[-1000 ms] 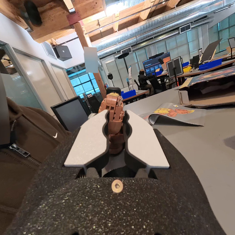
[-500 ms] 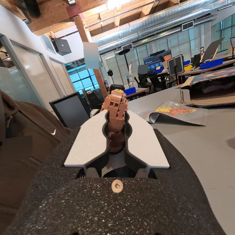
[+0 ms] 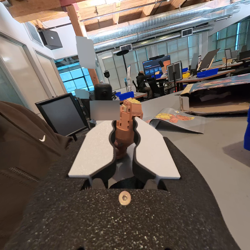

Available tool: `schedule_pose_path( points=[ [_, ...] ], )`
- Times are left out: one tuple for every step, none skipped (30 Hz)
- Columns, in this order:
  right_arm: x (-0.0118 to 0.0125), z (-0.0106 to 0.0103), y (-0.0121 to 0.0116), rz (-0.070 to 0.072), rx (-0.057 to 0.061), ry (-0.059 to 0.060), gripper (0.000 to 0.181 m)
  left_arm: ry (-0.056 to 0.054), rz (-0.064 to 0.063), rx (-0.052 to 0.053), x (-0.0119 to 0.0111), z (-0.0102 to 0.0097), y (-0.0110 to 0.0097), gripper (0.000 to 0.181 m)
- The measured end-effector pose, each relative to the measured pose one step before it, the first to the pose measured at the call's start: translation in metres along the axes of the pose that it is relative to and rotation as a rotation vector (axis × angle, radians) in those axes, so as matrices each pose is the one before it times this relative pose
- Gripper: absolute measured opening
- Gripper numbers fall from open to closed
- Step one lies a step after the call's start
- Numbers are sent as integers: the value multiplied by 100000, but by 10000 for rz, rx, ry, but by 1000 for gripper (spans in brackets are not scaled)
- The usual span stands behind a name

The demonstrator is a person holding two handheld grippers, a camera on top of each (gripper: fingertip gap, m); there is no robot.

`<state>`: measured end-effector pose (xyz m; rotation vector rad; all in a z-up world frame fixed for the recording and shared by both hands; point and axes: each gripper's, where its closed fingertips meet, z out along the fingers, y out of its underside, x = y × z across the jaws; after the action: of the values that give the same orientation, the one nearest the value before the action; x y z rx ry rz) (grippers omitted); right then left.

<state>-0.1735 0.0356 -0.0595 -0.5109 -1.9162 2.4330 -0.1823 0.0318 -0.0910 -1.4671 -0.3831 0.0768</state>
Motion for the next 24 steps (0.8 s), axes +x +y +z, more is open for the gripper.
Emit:
schedule_pose_path(
  points=[
    [155,-6,29,-114,-16,171,23,-715,567,-188,-678,46,172,61],
    [193,-2,33,-98,-9,191,23,-784,667,-169,-703,57,145,61],
    [254,4,31,-74,-5,228,22,-922,820,-198,-832,41,205,61],
    [301,27,87,-49,-21,266,22,-987,963,-279,-876,73,329,61],
    [344,64,165,-32,-62,284,22,-909,980,-367,-748,116,456,61],
    [353,94,206,-15,-95,303,22,-744,897,-359,-538,141,433,61],
    [334,120,229,12,-101,281,22,-598,701,-269,-404,113,306,61],
    [354,169,274,58,-128,297,22,-446,520,-153,-299,55,125,61],
    [365,175,329,80,-147,299,22,-350,315,-46,-291,-7,11,61],
    [194,183,319,73,-137,192,22,-295,208,-35,-296,-39,2,61],
    [29,182,262,64,-115,86,22,-261,187,-58,-300,-38,70,61],
    [-37,154,182,57,-70,45,22,-201,205,-61,-216,-13,93,61],
    [-78,148,141,61,-34,10,22,-153,249,-29,-91,-6,27,61],
    [-126,126,90,76,-11,-40,22,-131,254,4,-16,-23,-51,61],
    [-78,115,57,94,2,-27,22,-121,265,15,21,-41,-106,61],
    [36,82,26,99,24,33,23,-120,290,43,50,-50,-148,61],
    [41,45,3,92,33,16,23,-110,278,43,49,-59,-134,61],
    [-8,14,-54,79,43,-26,23,-101,245,15,32,-39,-96,61],
    [-16,-8,-49,75,45,-37,23,-76,201,-2,38,-19,-48,61],
    [13,-6,-11,60,17,-23,23,-47,148,-23,41,8,-4,61],
    [38,1,-5,41,1,-2,23,-34,118,-21,37,13,-1,61],
    [12,-12,-29,38,20,-17,23,-33,116,-9,55,7,-30,61],
    [25,-4,-13,45,14,-10,23,-19,108,1,57,5,-41,61],
    [72,-23,-15,43,12,19,23,-28,92,13,33,-4,-64,61]
  ],
)
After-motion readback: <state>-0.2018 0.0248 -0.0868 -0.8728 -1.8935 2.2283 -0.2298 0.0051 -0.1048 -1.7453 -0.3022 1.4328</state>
